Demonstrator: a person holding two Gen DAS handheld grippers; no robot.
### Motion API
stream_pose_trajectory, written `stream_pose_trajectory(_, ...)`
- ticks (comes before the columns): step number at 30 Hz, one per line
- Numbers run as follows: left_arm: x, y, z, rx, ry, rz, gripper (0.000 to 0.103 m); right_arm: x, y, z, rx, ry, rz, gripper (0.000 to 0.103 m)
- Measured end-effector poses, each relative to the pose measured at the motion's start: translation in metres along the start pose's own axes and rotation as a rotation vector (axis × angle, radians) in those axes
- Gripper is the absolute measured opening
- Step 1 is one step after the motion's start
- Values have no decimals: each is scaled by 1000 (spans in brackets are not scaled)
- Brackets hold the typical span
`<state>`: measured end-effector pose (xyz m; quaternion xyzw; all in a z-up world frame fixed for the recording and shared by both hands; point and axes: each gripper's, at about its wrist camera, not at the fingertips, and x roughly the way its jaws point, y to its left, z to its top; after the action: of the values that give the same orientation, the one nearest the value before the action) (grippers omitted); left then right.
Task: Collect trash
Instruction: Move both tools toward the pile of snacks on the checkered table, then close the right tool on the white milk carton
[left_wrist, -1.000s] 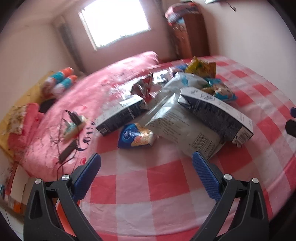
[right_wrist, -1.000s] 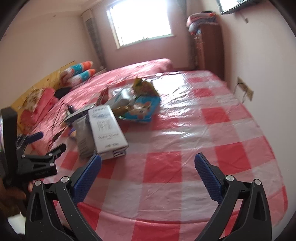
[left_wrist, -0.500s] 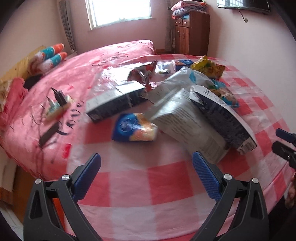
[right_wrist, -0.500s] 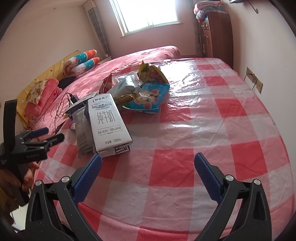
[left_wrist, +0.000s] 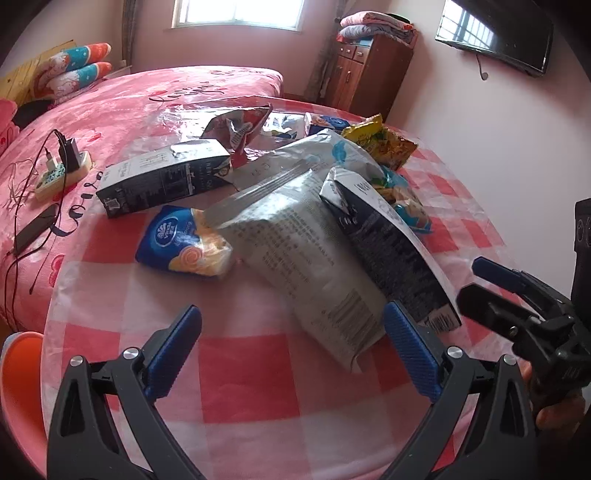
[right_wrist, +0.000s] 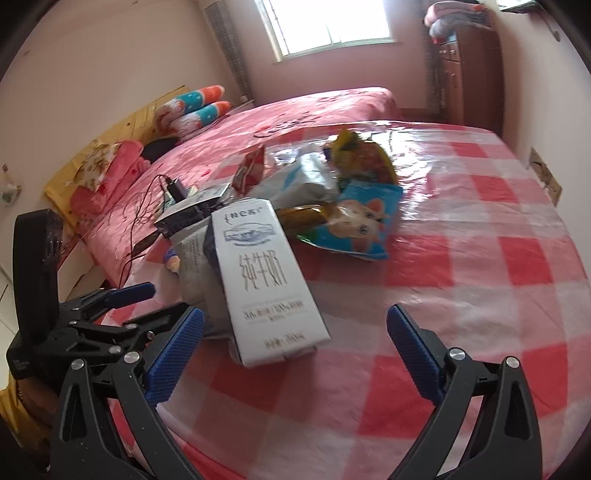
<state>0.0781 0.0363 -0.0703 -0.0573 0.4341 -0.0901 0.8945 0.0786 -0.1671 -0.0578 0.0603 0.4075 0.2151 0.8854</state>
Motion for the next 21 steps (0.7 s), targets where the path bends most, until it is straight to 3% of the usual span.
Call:
stream_pose_trajectory(2,1,-5,2,34,-5,54,99,6,1,4,-4,12,3,96)
stream_pose_trajectory(5,-1,-5,5,36,-23,74,98,15,6,8,-26,32,15,95)
stream_pose_trajectory(8,1,-1,7,38,-23,125,98,24,6,10,-25,55,27,86)
stream_pose_trajectory(21,1,7,10,66,-37,178,98,48,-1,15,15,101,64,86)
